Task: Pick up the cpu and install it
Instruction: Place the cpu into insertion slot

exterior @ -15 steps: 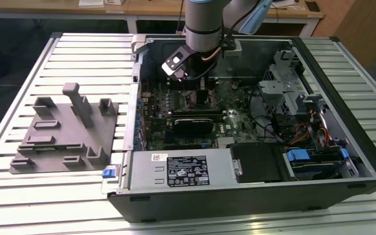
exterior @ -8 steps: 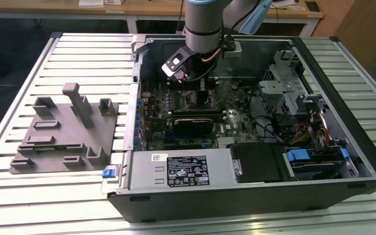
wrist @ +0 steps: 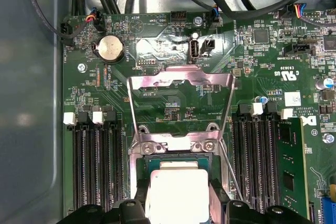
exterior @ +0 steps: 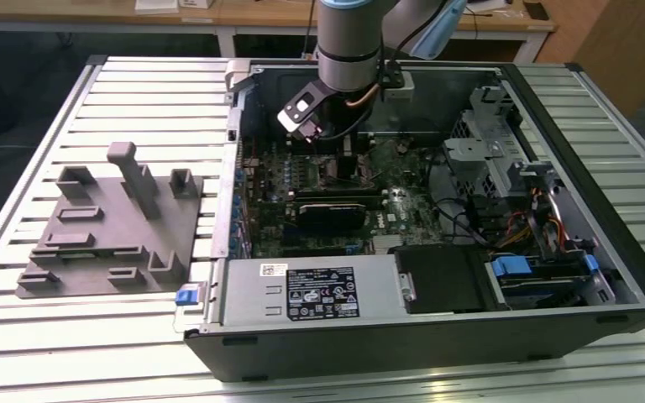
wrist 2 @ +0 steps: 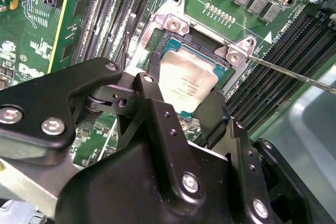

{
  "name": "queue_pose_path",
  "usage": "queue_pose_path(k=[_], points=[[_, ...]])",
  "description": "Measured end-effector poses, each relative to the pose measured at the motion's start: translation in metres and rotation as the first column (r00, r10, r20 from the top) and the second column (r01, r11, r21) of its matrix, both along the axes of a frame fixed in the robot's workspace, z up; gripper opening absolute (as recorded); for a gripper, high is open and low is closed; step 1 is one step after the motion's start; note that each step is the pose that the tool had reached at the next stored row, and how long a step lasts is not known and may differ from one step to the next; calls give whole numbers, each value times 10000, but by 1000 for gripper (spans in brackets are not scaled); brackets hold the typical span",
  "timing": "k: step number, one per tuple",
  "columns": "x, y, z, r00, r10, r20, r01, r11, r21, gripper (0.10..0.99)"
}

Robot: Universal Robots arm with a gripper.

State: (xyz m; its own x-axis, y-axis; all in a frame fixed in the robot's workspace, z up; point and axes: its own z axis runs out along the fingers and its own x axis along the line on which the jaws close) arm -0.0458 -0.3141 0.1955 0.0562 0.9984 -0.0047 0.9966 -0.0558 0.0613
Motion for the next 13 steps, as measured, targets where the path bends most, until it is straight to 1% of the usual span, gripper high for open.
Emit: queue_pose_path(k=[7,9,10,13], points=[[0,0,-2,10000,0,1,0,10000,2,533],[0,0,-2,10000,0,1,0,10000,1,545],[0,0,-2,10000,0,1,0,10000,2,608],[0,0,-2,10000,0,0,0,10000,0,608]])
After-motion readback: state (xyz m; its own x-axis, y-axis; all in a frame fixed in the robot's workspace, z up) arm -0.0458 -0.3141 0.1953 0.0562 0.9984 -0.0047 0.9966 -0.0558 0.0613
